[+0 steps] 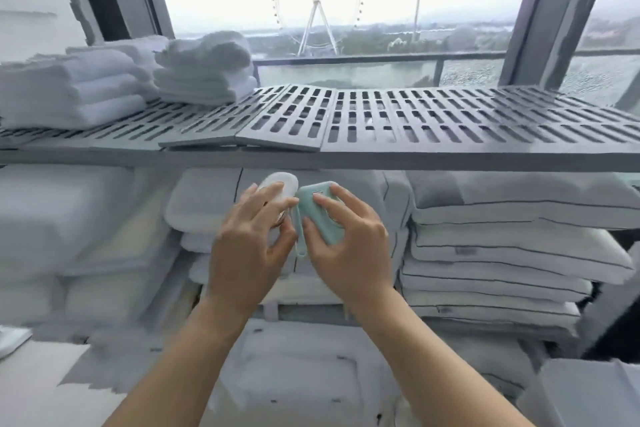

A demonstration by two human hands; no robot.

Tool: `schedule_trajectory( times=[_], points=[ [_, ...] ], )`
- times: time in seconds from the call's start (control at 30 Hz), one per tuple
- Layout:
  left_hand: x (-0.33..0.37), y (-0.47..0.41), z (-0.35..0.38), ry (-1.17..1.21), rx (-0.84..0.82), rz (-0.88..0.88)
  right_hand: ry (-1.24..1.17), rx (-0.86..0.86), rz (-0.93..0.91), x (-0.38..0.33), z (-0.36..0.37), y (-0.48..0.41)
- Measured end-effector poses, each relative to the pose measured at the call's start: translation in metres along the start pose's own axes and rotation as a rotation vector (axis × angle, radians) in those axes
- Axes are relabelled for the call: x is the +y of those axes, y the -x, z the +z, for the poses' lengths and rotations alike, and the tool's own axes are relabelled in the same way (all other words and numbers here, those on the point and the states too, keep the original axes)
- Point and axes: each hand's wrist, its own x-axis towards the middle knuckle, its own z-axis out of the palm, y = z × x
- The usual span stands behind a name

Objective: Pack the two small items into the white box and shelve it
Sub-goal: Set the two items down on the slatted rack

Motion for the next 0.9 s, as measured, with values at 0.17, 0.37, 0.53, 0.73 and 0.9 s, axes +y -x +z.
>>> schedule_trajectory(
  times=[0.17,0.37,0.53,0.73,0.9],
  points=[
    [0.061,-0.045,0.077,0.041,0.025,0.040,0.053,0.052,-0.059,0.068,-0.064,-0.060],
    [0.113,-0.088,0.139,0.054,0.037,0.049,0.086,0.084,-0.030,0.125,-0.115,-0.115],
    [0.122,-0.123,0.165,0.088,0.039,0.071,0.064,0.136,-0.006,0.148,-0.127,-0.148],
    [0.113,-0.162,0.187,0.133,0.004,0.106,0.110,0.135,0.036,0.158,-0.120,-0.168],
    [0.096,-0.177,0.199,0.168,-0.031,0.180,0.189,0.145,0.054,0.160,-0.100,-0.184]
  ],
)
